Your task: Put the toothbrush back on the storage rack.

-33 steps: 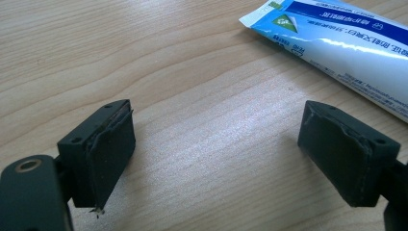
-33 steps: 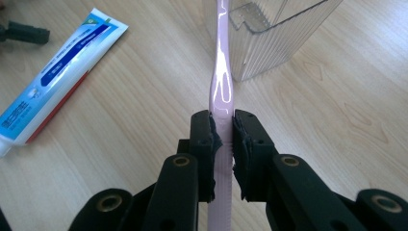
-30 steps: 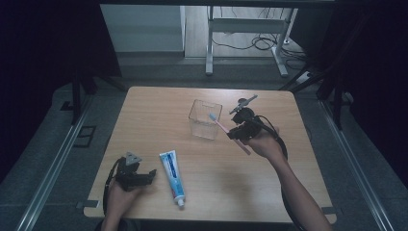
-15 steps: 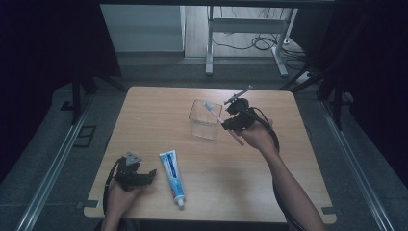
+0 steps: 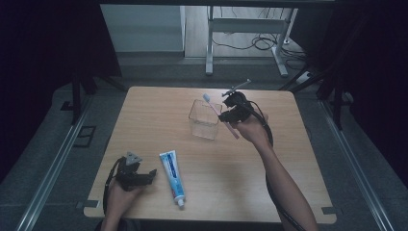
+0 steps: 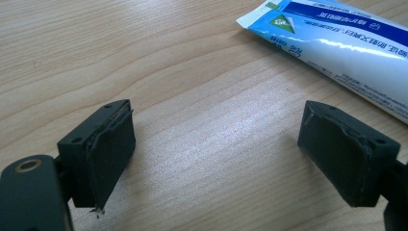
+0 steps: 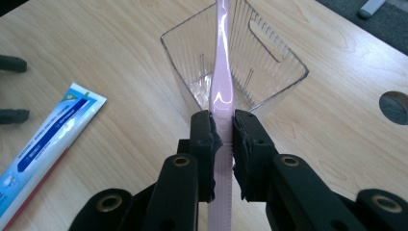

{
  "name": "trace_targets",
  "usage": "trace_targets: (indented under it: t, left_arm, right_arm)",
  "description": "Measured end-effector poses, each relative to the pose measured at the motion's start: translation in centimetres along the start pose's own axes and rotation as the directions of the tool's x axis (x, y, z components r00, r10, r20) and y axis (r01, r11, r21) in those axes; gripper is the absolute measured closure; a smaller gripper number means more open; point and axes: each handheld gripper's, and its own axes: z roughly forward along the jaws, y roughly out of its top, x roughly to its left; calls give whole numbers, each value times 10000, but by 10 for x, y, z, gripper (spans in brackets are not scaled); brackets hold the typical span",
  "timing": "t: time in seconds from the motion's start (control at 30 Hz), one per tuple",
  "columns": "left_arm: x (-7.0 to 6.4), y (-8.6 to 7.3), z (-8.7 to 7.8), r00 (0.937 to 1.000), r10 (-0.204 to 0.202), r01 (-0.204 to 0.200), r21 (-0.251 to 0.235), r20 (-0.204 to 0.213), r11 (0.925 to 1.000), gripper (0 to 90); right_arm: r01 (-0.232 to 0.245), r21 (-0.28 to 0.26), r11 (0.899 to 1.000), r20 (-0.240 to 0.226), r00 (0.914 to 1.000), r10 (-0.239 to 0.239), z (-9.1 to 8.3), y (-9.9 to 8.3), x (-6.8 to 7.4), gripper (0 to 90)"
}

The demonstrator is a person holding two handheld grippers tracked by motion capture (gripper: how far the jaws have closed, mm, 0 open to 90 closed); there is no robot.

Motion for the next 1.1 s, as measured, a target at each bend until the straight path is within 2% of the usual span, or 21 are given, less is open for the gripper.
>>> trace_targets:
  t: [0.6,1.1]
  left_arm:
    - [0,0,0,10000,34,-34,-2,58,10000,129]
    - [0,1,1,10000,48,-48,-10,66,10000,129]
  right_arm:
    - [-108,-350,9993,80,9999,111,14,23,2,788]
    - [-223,-535,9983,-105,9997,218,32,46,5,788]
